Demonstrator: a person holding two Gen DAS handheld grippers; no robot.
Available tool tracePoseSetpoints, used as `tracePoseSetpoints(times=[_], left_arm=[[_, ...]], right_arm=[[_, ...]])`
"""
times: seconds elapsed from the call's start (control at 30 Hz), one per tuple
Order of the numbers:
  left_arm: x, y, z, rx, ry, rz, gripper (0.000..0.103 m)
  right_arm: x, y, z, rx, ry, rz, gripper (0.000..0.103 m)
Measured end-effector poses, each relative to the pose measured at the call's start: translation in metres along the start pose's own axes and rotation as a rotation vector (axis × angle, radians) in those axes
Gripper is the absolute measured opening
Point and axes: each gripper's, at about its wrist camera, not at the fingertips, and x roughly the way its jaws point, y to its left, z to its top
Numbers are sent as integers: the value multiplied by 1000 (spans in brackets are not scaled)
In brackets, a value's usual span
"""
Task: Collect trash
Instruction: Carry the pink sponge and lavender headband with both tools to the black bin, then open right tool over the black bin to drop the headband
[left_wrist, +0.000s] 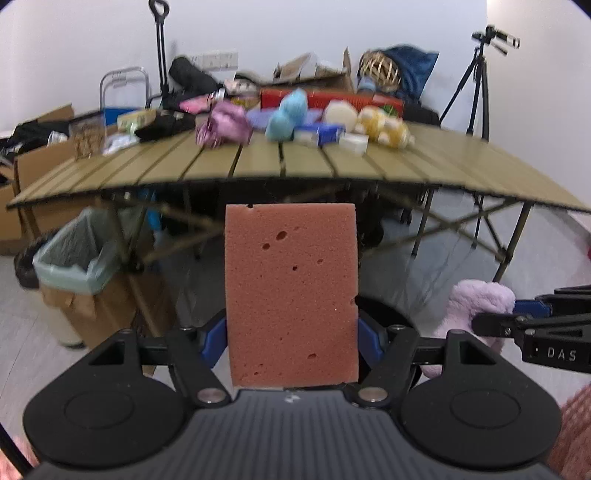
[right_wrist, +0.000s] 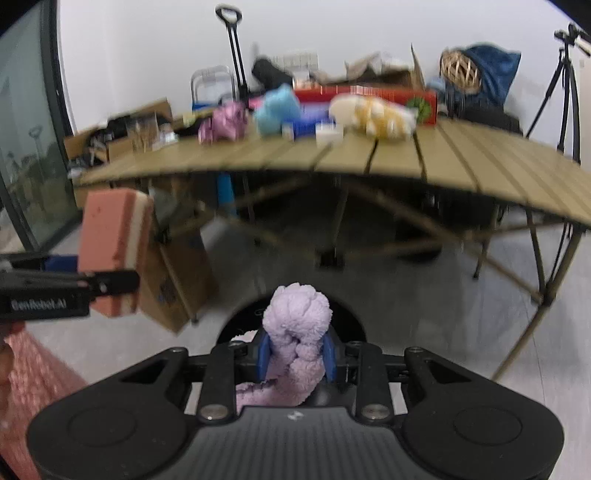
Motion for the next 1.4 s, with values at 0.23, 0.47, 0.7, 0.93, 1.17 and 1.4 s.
tracePoseSetpoints(times=[0.23,0.47,0.7,0.93,1.17,1.4], left_arm=[[11,11,-34,-25,160,23,71],[29,25,-47,-78,259,53,70],[49,23,-51,-62,335,80,70],[67,24,-48,-60,364,103,70],[88,24,-39,-52,373,115,70],[102,25,-31,-56,375,115,70]], right_arm=[[11,12,-37,-16,129,-29,27],[22,16,-43,-22,169,-44,27],[40,14,-40,-14,224,-55,27],[63,10,-29,1,231,-50,27],[95,3,-9,25,188,-34,27],[132,5,2,0,162,-38,28]])
